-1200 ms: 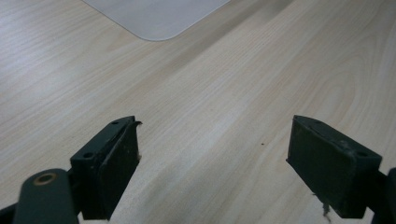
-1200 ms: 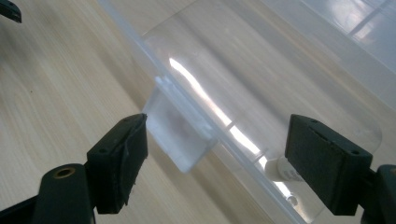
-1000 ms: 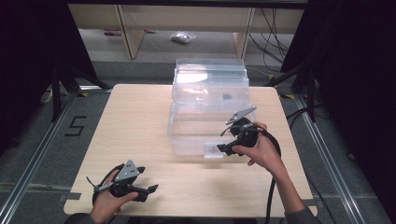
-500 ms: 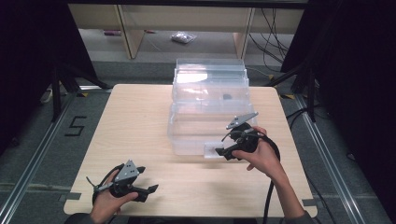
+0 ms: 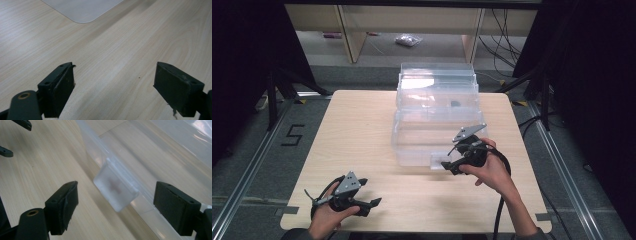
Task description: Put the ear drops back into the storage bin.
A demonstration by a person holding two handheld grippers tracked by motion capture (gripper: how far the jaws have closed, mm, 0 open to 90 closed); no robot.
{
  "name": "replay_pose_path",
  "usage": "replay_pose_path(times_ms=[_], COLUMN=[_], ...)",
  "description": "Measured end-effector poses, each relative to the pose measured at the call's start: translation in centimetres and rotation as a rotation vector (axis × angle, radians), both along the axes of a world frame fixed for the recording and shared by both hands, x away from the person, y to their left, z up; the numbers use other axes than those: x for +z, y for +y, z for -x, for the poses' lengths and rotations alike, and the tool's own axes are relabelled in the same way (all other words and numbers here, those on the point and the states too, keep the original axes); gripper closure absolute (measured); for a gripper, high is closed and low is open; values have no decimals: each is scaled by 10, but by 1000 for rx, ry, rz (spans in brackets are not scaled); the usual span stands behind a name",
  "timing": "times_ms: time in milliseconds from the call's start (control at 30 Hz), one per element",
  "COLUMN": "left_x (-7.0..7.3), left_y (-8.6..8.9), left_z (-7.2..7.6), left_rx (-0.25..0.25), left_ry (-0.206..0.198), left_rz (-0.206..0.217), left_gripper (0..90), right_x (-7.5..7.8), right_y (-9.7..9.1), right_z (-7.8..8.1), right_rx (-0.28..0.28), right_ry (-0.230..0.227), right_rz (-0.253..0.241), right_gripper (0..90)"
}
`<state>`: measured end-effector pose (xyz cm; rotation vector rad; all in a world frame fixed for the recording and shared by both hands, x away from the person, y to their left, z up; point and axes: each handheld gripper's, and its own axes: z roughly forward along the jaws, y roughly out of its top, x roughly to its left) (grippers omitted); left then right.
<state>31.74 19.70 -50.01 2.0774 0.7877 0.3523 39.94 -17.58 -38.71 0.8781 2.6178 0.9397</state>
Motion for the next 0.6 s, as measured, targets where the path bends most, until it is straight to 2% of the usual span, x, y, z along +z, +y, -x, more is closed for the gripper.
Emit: replay_pose_path(times_ms=[200, 233, 267, 467, 600], left_x=[1, 1, 1, 1, 1], left_y=[0, 0, 0, 0, 0], left_z=[0, 0, 0, 0, 0], left_rx=[0, -4, -4, -2, -2], left_ry=[4, 5, 5, 8, 8], left_rz=[-11, -7, -7, 1, 2], left_gripper=[159, 160, 159, 160, 159], right_x=[0, -3, -2, -8, -11], right_y=[-1, -1, -2, -4, -4], right_z=[5, 6, 8, 14, 19], right_rx=[6, 15, 16, 20, 22], right_ry=[-6, -20, -8, -32, -28], right_rz=[5, -2, -2, -19, -23], right_gripper=[203, 202, 202, 199, 198])
